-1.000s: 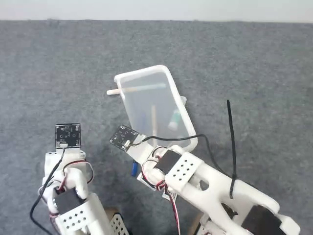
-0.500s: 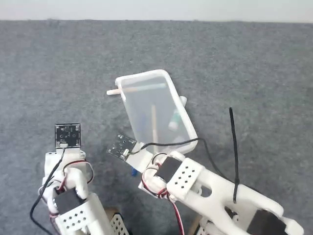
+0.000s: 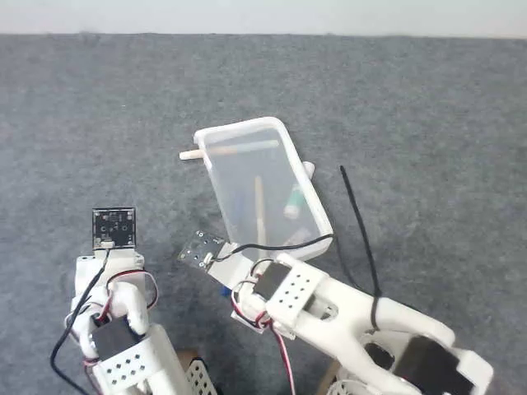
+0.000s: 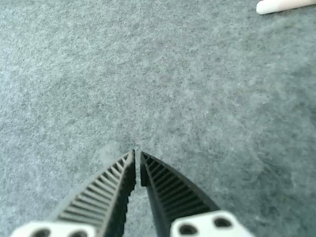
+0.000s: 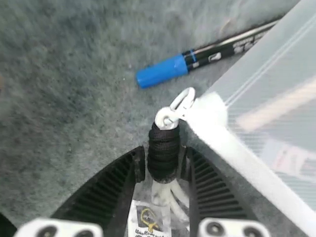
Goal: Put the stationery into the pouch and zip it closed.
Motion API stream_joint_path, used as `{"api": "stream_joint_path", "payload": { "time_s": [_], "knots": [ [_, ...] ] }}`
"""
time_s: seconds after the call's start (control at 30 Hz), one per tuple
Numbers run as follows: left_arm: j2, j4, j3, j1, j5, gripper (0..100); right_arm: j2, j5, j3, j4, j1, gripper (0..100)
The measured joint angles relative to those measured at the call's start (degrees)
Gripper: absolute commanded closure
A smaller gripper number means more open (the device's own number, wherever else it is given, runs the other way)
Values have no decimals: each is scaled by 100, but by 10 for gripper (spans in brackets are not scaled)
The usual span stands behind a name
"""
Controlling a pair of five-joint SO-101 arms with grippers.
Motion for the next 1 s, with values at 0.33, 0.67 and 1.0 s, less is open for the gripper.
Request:
{"api": "stream_joint_path", "payload": {
  "time_s": [0.33, 0.67, 1.0],
  "knots": [
    [0, 0, 0, 0, 0, 987, 26, 0, -44, 62, 0, 868],
    [0, 0, 0, 9, 0, 987, 79, 475, -44, 62, 264, 991],
    [0, 0, 0, 9, 0, 987, -607, 563, -44, 422, 316, 991]
  ]
}}
